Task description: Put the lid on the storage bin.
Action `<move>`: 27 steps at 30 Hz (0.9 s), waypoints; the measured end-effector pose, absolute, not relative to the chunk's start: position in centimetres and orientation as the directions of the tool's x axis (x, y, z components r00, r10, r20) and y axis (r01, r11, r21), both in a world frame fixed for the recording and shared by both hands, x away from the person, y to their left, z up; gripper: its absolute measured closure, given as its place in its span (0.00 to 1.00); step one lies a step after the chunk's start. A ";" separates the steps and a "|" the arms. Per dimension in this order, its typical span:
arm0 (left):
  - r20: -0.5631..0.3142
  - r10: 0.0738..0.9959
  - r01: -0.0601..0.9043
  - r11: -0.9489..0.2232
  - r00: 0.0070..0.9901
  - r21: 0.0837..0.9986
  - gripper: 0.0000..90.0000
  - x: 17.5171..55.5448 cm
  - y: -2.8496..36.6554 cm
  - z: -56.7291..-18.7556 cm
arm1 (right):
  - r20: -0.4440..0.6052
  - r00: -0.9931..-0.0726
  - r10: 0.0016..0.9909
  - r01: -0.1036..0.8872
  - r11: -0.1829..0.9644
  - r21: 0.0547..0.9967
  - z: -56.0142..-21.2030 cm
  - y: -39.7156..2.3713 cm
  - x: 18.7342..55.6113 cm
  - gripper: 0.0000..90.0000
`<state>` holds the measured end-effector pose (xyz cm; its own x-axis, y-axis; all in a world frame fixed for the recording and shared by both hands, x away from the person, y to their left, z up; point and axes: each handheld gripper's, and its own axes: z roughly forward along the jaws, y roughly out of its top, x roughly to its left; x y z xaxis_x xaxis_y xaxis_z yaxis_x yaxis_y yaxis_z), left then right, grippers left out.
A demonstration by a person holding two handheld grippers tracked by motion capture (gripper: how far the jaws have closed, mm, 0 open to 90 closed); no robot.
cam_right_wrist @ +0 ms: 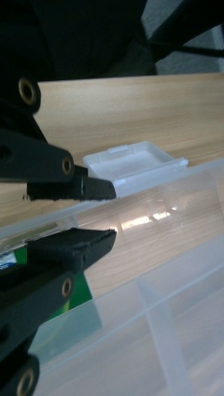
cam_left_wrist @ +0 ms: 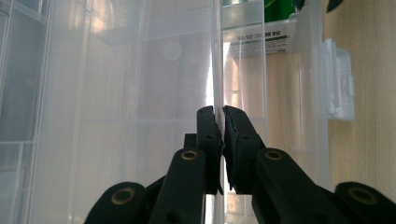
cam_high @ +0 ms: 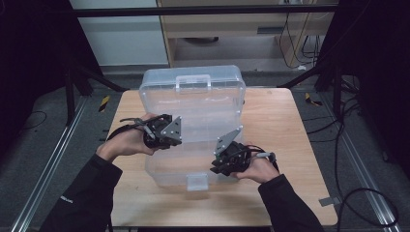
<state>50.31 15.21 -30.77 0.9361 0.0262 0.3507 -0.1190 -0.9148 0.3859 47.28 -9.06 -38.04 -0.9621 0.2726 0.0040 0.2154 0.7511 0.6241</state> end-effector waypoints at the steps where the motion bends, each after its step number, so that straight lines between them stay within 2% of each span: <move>1: 0.350 0.026 -0.119 -0.915 0.936 0.386 0.94 50.3 15.2 -30.8 | 0.009 -0.961 0.278 0.222 0.745 0.629 -38.0 -9.3 47.3 0.85; 12: 0.345 0.031 -0.115 -0.912 0.938 0.393 0.94 50.4 15.3 -30.8 | 0.059 -0.923 0.380 0.317 0.666 0.675 -38.4 -12.2 46.7 1.00; 27: 0.341 0.037 -0.108 -0.911 0.939 0.397 0.94 50.4 15.3 -30.8 | 0.082 -0.889 0.450 0.340 0.532 0.775 -36.9 -14.7 46.5 1.00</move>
